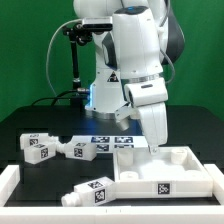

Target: Assemble one leg

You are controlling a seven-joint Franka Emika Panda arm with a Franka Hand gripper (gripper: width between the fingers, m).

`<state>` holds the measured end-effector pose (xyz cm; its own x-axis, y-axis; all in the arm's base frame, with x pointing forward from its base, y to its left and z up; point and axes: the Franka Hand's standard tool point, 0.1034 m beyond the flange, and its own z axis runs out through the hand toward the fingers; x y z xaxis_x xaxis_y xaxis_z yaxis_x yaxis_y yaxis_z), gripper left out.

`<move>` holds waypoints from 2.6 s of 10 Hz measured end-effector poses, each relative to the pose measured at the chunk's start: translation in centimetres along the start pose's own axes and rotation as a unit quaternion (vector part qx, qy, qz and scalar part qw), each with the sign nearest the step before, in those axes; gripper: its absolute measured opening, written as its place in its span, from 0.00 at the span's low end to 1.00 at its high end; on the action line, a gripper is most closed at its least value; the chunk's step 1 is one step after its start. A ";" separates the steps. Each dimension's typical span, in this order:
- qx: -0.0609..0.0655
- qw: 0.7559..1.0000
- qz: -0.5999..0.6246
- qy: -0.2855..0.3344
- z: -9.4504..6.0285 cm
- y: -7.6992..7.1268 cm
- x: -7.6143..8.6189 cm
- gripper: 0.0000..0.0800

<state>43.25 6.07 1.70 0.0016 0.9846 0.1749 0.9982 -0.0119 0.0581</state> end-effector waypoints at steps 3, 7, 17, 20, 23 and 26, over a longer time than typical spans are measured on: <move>-0.002 1.000 0.005 0.002 0.0 3.1 0.1 0.07; -0.002 1.000 -0.001 0.003 0.3 3.3 0.3 0.07; 0.013 0.999 -0.029 0.009 0.5 7.4 0.3 0.07; 0.014 1.000 -0.025 0.008 0.5 7.3 0.2 0.21; 0.016 1.000 -0.023 -0.001 -0.4 6.1 -0.5 0.55; -0.001 0.999 -0.012 -0.042 -5.2 3.3 -2.8 0.81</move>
Offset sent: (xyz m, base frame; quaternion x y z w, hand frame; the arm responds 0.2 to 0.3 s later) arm 0.0340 0.0095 -0.0046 0.0087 -0.0172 -0.0794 0.9967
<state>46.27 2.40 6.54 -0.0181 0.9957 0.0909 0.9979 0.0123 0.0640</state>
